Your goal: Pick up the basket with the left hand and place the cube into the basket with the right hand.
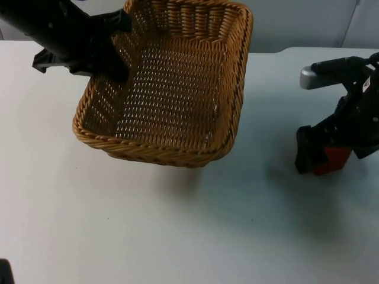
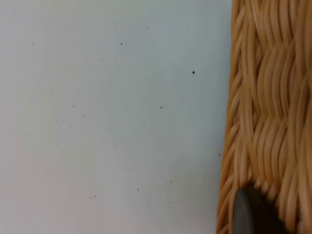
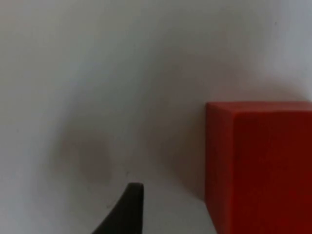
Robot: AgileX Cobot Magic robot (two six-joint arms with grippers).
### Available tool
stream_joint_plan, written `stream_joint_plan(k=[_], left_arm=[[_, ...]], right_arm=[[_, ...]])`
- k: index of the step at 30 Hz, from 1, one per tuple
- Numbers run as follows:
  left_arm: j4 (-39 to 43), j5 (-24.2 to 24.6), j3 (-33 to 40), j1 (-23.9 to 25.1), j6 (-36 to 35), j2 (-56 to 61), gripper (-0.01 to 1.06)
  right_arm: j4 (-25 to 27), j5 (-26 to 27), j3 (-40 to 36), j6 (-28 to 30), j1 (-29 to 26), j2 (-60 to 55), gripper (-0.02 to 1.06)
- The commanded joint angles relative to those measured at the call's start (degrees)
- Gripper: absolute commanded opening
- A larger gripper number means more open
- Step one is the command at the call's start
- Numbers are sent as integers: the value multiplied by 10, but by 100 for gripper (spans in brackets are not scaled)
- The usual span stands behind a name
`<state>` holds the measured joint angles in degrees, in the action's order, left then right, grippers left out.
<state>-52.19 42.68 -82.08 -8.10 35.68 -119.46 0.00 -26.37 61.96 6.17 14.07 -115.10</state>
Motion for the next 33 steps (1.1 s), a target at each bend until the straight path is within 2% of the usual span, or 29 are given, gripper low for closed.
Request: stream_joint_plan(k=[1, 2, 3, 5, 6, 8, 11, 12, 14, 16, 17, 20, 21, 23, 25, 26, 29, 30, 33], left_arm=[[-13, 1, -5, -1, -2, 7, 0], [-13, 1, -5, -1, -2, 7, 0], [-13, 1, -5, -1, -2, 7, 0], [-13, 1, -5, -1, -2, 7, 0], [-13, 1, -5, -1, -2, 7, 0], [-13, 1, -5, -1, -2, 7, 0], [-13, 1, -5, -1, -2, 7, 0], [-13, 1, -5, -1, -2, 7, 0], [-13, 1, -5, -1, -2, 7, 0], [-13, 1, -5, -1, -2, 7, 0], [-13, 1, -5, -1, -2, 7, 0], [-13, 1, -5, -1, -2, 7, 0], [-13, 1, -5, -1, -2, 7, 0], [-13, 1, -5, -1, -2, 7, 0], [-13, 1, -5, -1, -2, 7, 0], [-13, 1, -5, -1, -2, 7, 0], [-13, 1, -5, -1, -2, 7, 0], [-13, 1, -5, -1, -2, 7, 0], [-13, 1, -5, -1, -2, 7, 0]], right_arm=[[0, 19, 3, 4, -4, -6, 82], [0, 19, 3, 4, -4, -6, 82], [0, 33, 3, 3, -4, -7, 64], [0, 60, 3, -14, -7, -8, 15], [0, 72, 4, -25, -7, -8, 0], [-3, 76, 12, -34, -9, -8, 0], [-34, 29, 63, -43, -9, -3, 0], [-34, 29, 63, -43, -9, -3, 0], [-78, -29, 131, -73, -9, 11, 0], [-101, -70, 199, -79, -9, 23, 0], [-101, -70, 199, -79, -9, 23, 0], [-99, -132, 314, -72, 9, 38, 0], [-99, -132, 314, -72, 9, 38, 0], [-72, -170, 366, -48, 28, 39, 0], [-15, -191, 400, 12, 51, 38, 0], [-15, -191, 400, 12, 51, 38, 0], [83, -197, 411, 92, 89, 36, 0], [108, -197, 409, 106, 100, 33, 0], [137, -202, 409, 110, 124, 20, 0]])
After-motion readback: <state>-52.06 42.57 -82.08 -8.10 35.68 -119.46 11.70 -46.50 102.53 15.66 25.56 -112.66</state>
